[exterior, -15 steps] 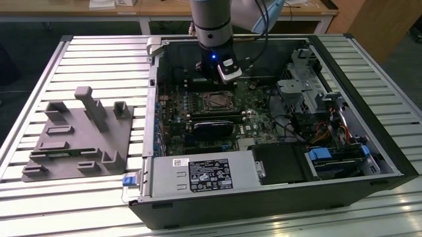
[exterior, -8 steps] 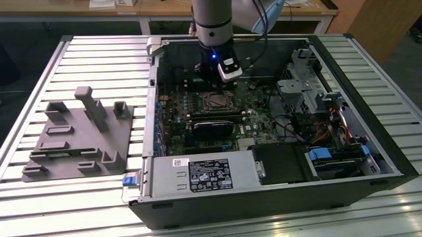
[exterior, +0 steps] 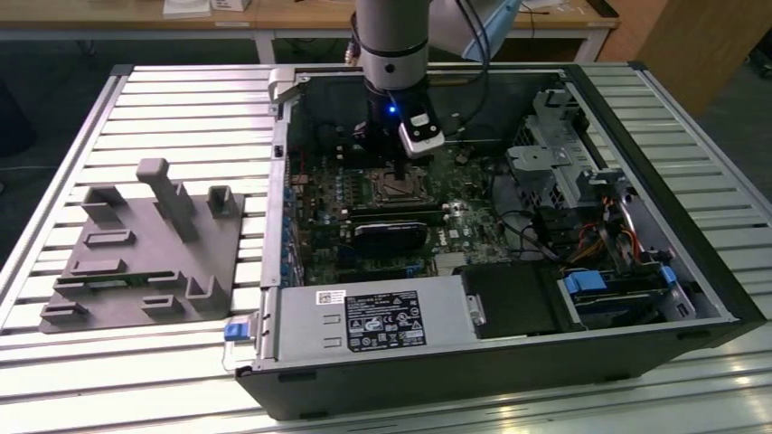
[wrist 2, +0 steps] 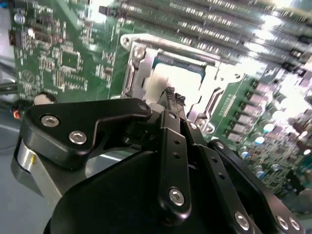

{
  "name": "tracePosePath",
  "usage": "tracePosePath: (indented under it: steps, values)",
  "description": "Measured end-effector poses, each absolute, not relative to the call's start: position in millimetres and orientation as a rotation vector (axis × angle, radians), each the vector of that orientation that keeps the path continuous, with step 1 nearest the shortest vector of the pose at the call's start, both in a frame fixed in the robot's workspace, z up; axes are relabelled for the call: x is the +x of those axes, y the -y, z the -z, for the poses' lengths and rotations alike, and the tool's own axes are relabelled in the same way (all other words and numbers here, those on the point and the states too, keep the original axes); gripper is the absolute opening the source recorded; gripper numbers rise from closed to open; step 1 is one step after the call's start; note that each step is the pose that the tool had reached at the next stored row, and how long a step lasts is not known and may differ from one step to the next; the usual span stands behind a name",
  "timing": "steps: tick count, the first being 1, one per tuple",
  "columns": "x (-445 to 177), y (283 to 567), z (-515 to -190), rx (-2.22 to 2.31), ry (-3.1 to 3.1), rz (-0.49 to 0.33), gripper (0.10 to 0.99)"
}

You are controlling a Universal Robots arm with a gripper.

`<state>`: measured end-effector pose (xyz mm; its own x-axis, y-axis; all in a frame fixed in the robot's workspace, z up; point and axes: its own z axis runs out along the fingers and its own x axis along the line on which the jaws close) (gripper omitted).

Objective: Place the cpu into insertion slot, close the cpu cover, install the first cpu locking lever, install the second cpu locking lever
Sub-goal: 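Install the first cpu locking lever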

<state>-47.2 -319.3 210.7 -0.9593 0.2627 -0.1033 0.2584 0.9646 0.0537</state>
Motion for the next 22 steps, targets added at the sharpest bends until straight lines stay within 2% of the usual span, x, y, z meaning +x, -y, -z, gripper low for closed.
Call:
tracePosePath:
  steps: [11, 22]
  values:
    - [-47.3, 324.3, -212.4, 0.4, -3.006, -0.056, 0.106]
    - [-47.2, 324.2, -239.2, 0.4, -3.006, -0.056, 0.106]
